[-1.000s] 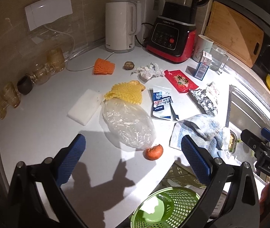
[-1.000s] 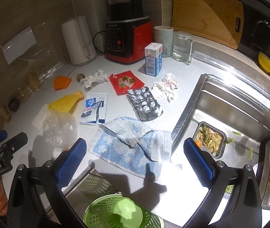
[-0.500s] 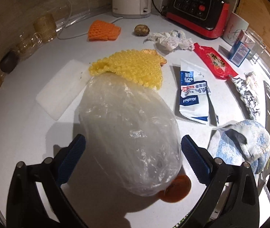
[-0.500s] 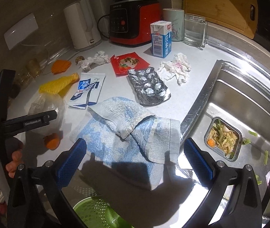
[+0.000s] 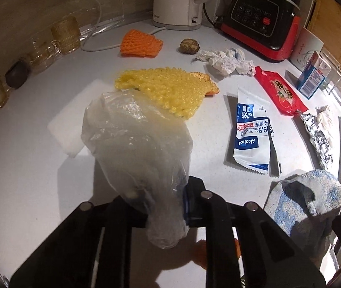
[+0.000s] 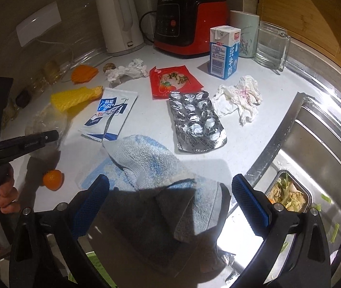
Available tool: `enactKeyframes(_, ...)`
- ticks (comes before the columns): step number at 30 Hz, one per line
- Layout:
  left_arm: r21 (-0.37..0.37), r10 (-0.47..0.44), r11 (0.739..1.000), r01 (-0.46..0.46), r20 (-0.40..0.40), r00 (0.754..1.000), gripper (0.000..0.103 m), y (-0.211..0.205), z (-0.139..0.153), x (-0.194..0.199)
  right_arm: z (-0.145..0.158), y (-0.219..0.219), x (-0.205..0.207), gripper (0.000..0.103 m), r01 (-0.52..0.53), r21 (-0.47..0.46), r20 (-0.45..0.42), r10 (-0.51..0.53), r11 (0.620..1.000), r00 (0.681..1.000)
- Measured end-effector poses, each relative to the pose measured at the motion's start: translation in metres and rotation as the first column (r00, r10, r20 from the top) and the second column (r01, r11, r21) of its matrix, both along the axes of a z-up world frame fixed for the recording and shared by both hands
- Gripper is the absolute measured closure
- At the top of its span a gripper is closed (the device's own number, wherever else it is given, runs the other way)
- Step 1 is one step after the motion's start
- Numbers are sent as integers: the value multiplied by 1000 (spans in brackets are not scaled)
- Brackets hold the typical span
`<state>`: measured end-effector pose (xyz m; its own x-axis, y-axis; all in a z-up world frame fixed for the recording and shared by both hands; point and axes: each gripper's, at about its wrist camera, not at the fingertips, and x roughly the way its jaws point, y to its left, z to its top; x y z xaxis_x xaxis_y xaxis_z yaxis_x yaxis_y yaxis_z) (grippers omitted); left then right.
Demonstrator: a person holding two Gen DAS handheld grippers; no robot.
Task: Collect trash
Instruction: 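Grasp the clear plastic bag with the left tool while the right tool grasps the blue-grey cloth, then carry the bag and cloth over the green basket and open both tools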
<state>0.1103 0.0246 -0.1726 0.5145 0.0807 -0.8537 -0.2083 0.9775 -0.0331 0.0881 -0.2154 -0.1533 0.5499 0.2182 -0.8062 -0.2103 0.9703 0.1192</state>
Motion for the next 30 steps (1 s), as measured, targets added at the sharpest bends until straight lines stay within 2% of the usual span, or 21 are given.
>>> enactKeyframes(6,26,-32,999,31,53,998,89,-10,30,-22,-8,2,17,10,-59,33,-12,60,998,998)
enactKeyframes(9,21,-39,999,38,69,997,89,-14,45,-36,-15,10,24,17,-96,1,-17,96,995,995)
enactKeyframes(11,10,-38,999,37,81,996,89,-17,56,-48,-21,14,27,28,-117,-25,-34,116,993,993)
enactKeyframes(13,2,-38,999,38,87,996,89,-19,64,-57,-28,18,29,51,-131,-45,-60,128,990,990)
enactKeyframes(14,1,-42,999,42,89,995,89,-22,69,-63,-30,19,30,56,-134,-47,-73,131,990,989)
enactKeyframes(15,0,-47,999,47,90,995,89,-24,73,-69,-30,18,29,68,-136,-32,-70,134,990,988)
enactKeyframes(16,1,-55,998,55,91,994,89,-26,76,-75,-29,17,29,85,-136,-25,-75,134,990,988)
enactKeyframes(19,8,-93,996,93,85,992,89,-36,83,-93,-23,14,25,92,-133,-15,-78,131,991,988)
enactKeyframes(24,-22,-188,982,190,67,980,89,-57,88,-122,3,7,5,93,-120,14,-32,120,993,992)
enactKeyframes(27,-79,-271,958,275,48,961,89,-70,87,-143,28,4,-16,93,-106,21,15,106,994,994)
enactKeyframes(30,-109,-361,926,361,20,932,89,-85,79,-168,56,0,-43,93,-78,33,64,76,996,995)
